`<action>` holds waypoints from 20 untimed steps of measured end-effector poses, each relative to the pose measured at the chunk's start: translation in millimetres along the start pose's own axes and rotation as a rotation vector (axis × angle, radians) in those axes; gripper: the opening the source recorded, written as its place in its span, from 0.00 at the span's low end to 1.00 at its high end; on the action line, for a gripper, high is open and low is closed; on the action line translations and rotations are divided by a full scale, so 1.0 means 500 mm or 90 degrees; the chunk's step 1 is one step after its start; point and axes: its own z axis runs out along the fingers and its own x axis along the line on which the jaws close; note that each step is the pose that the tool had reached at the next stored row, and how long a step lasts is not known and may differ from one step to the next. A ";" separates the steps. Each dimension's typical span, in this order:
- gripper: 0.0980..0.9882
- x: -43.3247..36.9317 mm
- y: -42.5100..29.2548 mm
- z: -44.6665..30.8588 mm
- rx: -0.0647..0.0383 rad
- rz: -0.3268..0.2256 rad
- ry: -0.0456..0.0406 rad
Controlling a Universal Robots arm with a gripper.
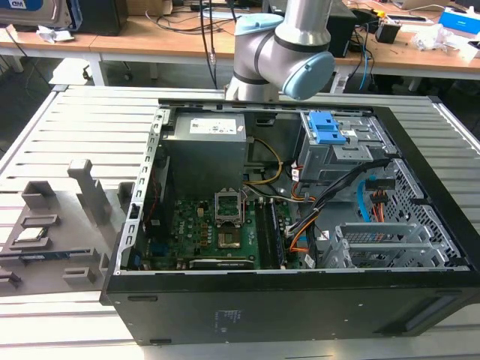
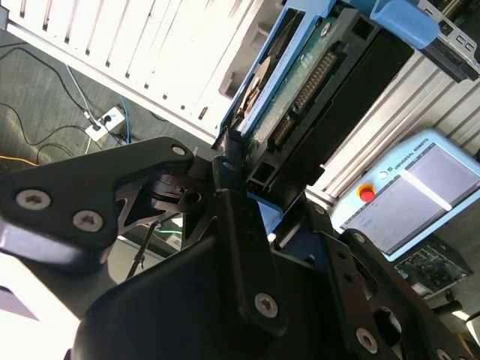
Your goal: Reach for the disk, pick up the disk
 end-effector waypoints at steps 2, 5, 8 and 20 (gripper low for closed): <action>0.30 0.000 -0.006 0.008 0.000 0.000 0.0001; 0.30 0.001 -0.018 0.023 0.000 0.000 0.0000; 0.30 0.002 -0.030 0.042 0.000 0.000 0.0000; 0.30 0.004 -0.062 0.083 0.000 0.000 0.0000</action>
